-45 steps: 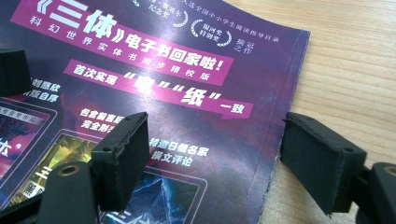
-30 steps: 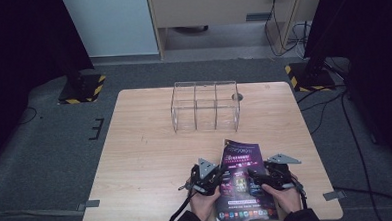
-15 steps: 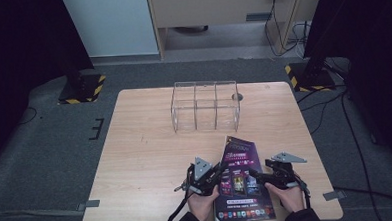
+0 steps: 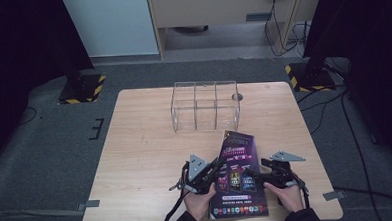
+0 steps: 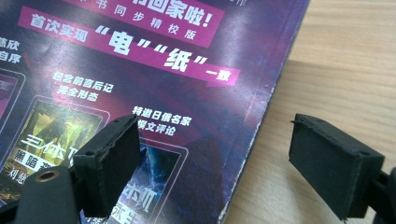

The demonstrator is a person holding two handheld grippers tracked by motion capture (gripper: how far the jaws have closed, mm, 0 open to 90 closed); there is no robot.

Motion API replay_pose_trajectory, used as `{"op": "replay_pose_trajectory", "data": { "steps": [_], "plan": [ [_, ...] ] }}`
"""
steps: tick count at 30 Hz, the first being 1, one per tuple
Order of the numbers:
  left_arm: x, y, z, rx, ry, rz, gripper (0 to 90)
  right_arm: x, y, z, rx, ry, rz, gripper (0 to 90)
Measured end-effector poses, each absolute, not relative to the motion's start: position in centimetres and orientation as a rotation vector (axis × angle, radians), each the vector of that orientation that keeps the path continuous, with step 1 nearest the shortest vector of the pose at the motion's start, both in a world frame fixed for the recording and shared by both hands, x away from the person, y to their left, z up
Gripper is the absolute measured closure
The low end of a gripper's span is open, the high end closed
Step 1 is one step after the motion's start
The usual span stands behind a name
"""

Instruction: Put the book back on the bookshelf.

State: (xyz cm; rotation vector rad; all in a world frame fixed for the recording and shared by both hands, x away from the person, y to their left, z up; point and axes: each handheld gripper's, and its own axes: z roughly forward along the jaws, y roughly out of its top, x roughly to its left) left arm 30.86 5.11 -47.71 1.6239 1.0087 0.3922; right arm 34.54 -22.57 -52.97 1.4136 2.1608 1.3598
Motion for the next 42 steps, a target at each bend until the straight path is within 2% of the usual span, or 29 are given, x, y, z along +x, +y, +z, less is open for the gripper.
{"op": "replay_pose_trajectory", "data": {
  "steps": [20,28,35,37,40,42],
  "plan": [
    [30.7,5.2,-47.3,1.607,0.985,0.399,84.7,35.5,-21.7,-53.6,1.427,2.288,1.560,17.8],
    [30.7,5.6,-47.6,1.592,0.999,0.397,84.7,35.2,-22.7,-52.6,1.472,2.261,1.632,31.1],
    [30.8,5.8,-48.0,1.593,1.016,0.390,84.6,35.0,-22.4,-52.2,1.444,2.285,1.667,37.8],
    [30.8,5.8,-48.0,1.589,1.016,0.391,84.6,34.9,-22.1,-52.2,1.435,2.303,1.619,43.1],
    [30.8,5.9,-47.9,1.585,1.016,0.390,84.6,34.8,-22.0,-52.2,1.437,2.299,1.544,56.5],
    [30.8,5.9,-47.9,1.583,1.015,0.388,84.6,34.8,-22.0,-52.1,1.470,2.293,1.555,59.8]
  ]
}}
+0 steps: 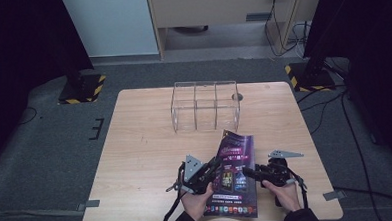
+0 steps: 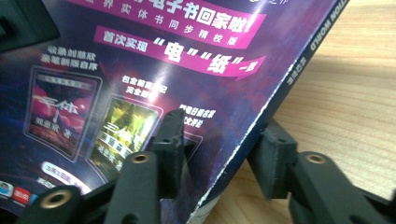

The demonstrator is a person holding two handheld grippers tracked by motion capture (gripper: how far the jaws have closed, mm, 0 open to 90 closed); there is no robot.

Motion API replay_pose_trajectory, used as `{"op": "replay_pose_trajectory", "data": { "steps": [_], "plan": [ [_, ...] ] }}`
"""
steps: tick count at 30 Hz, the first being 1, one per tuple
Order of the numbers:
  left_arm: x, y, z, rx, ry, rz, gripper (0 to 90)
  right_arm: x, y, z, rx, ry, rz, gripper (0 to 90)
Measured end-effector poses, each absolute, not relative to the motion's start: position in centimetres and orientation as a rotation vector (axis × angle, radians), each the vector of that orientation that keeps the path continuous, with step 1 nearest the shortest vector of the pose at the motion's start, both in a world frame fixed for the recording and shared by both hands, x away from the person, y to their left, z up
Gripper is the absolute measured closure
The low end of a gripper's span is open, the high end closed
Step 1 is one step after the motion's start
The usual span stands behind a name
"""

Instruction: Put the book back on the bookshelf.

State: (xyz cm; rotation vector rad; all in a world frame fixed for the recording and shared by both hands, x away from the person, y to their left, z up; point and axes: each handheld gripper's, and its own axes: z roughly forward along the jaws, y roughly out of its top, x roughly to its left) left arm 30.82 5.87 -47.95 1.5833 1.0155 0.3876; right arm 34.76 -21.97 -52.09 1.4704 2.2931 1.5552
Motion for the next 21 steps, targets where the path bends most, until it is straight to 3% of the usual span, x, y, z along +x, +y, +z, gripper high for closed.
{"op": "replay_pose_trajectory", "data": {
  "steps": [4,21],
  "plan": [
    [30.9,5.8,-48.0,1.585,1.015,0.387,84.6,34.7,-22.1,-51.8,1.509,2.269,1.573,67.0],
    [31.2,6.8,-47.7,1.587,1.050,0.397,83.8,34.1,-22.5,-50.2,1.599,2.194,1.640,78.9]
  ]
}}
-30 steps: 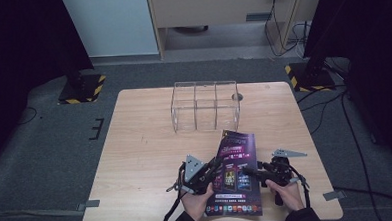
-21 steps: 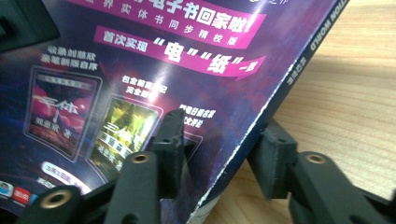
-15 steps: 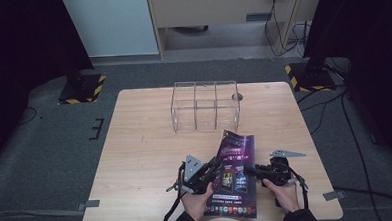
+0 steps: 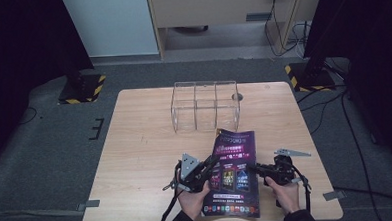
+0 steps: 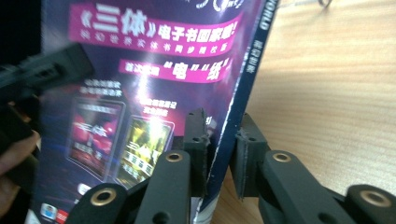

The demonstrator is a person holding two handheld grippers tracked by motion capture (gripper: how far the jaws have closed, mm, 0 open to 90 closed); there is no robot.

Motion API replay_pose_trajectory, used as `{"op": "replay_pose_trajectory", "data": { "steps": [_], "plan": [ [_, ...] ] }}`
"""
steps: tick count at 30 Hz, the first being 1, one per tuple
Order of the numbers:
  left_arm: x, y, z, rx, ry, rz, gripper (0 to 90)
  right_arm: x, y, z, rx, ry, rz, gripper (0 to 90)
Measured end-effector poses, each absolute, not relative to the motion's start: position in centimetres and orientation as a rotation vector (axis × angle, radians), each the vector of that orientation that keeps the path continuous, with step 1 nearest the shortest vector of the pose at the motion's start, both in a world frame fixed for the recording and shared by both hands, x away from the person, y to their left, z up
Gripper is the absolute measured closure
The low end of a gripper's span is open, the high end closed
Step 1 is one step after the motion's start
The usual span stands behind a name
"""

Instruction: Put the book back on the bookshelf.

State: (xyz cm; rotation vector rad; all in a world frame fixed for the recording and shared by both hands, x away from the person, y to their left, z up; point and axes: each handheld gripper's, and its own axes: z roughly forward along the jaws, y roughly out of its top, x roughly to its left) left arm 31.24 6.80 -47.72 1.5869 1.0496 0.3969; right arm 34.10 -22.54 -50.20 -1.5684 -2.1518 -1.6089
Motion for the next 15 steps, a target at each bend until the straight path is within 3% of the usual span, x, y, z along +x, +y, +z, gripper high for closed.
{"op": "replay_pose_trajectory", "data": {
  "steps": [12,15],
  "plan": [
    [31.8,7.3,-47.9,1.610,1.072,0.379,78.7,33.6,-23.8,-47.9,-1.531,-2.100,-1.736,84.3],
    [32.2,7.8,-48.0,1.617,1.092,0.367,70.7,33.4,-23.9,-47.4,-1.508,-2.110,-1.766,84.3]
  ]
}}
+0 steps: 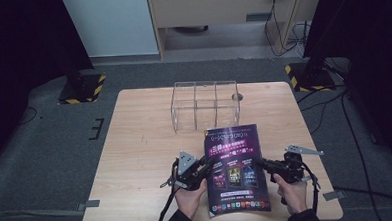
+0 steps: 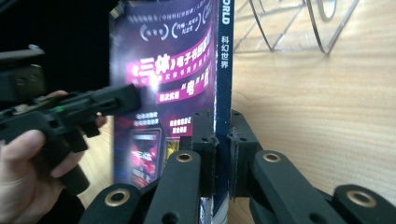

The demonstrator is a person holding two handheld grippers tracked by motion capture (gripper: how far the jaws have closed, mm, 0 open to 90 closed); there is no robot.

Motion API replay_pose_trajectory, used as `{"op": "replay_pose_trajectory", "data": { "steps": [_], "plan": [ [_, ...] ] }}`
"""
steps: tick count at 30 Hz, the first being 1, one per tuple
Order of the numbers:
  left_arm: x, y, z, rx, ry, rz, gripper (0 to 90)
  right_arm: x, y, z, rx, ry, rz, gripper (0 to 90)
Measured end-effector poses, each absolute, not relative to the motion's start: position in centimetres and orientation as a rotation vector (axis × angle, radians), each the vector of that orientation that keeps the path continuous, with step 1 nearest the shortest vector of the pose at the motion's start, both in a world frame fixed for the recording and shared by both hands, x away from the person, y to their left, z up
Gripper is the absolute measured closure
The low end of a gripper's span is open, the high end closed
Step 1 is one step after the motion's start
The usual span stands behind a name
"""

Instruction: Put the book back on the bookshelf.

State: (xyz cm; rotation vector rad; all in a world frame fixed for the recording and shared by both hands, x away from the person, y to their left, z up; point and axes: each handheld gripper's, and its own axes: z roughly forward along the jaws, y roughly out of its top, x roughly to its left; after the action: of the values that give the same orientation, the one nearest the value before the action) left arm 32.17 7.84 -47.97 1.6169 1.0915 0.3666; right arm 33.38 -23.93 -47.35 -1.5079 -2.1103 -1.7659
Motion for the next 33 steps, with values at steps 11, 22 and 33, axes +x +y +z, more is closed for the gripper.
{"op": "replay_pose_trajectory", "data": {
  "steps": [11,22,33],
  "plan": [
    [32.7,10.4,-47.2,1.606,1.110,0.386,52.1,32.7,-23.3,-45.3,-1.450,-2.165,-1.820,84.4],
    [32.0,14.7,-46.8,1.649,1.183,0.491,42.1,33.3,-22.7,-41.6,-1.411,-2.165,-1.949,84.4],
    [31.2,19.7,-49.6,1.691,1.342,0.552,35.8,34.3,-22.4,-36.9,-1.447,-2.193,-2.102,84.4]
  ]
}}
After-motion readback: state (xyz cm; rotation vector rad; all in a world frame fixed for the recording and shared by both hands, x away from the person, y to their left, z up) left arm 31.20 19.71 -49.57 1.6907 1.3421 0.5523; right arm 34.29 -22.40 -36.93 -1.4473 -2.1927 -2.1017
